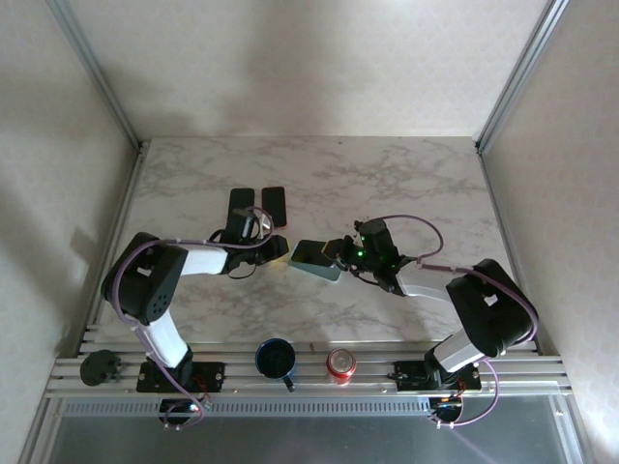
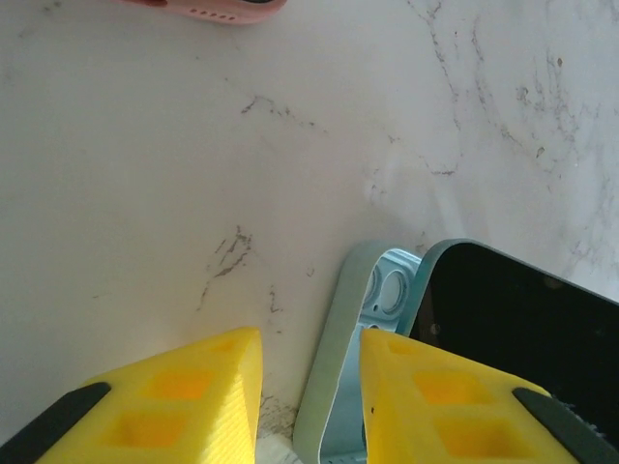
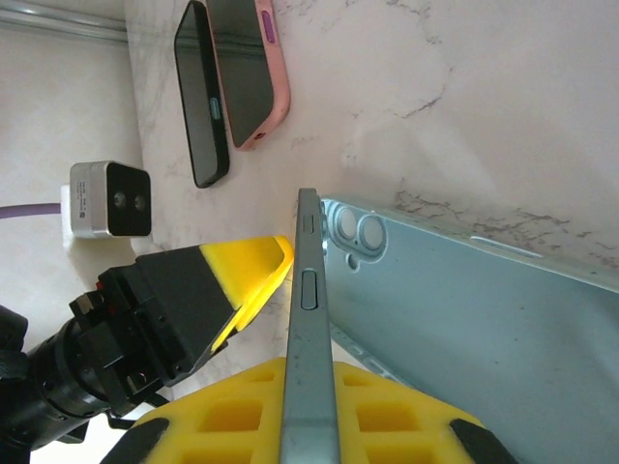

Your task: Put the phone into the phone case

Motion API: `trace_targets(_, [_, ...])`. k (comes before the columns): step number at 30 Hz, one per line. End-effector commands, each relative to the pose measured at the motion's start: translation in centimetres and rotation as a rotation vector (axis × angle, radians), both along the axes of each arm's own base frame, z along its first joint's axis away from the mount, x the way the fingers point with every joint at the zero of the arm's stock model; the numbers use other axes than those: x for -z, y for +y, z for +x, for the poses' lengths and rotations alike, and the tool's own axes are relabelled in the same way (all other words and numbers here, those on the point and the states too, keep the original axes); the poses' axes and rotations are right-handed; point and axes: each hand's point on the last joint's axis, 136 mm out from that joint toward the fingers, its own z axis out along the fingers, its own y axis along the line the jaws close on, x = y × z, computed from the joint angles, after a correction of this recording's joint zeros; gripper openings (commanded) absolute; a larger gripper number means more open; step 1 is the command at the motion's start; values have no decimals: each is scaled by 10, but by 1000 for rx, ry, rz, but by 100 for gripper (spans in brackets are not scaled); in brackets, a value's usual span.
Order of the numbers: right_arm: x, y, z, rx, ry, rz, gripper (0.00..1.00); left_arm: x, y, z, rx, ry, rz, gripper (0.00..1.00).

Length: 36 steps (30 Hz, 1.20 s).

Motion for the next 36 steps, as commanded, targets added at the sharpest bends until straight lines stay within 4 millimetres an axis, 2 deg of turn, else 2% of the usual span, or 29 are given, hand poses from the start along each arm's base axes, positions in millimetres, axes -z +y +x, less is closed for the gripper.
trace_targets(1, [-5,4,6,16,-29,23,0,3,-1,-1,-2,12,-26,32])
trace_targets(15, [17,0,-2,17,30,4,0,6,-1,-2,-12,26,-26,35])
trace_targets(26, [32,2,-4,15,74,-6,0,6,-7,7,-28,-3,-39,36])
trace_targets(33, [35,3,-4,9,83,-3,0,6,-15,16,-12,-4,-52,36])
trace_targets(36, [35,4,-3,8,82,-3,0,13,-20,13,15,8,-31,37])
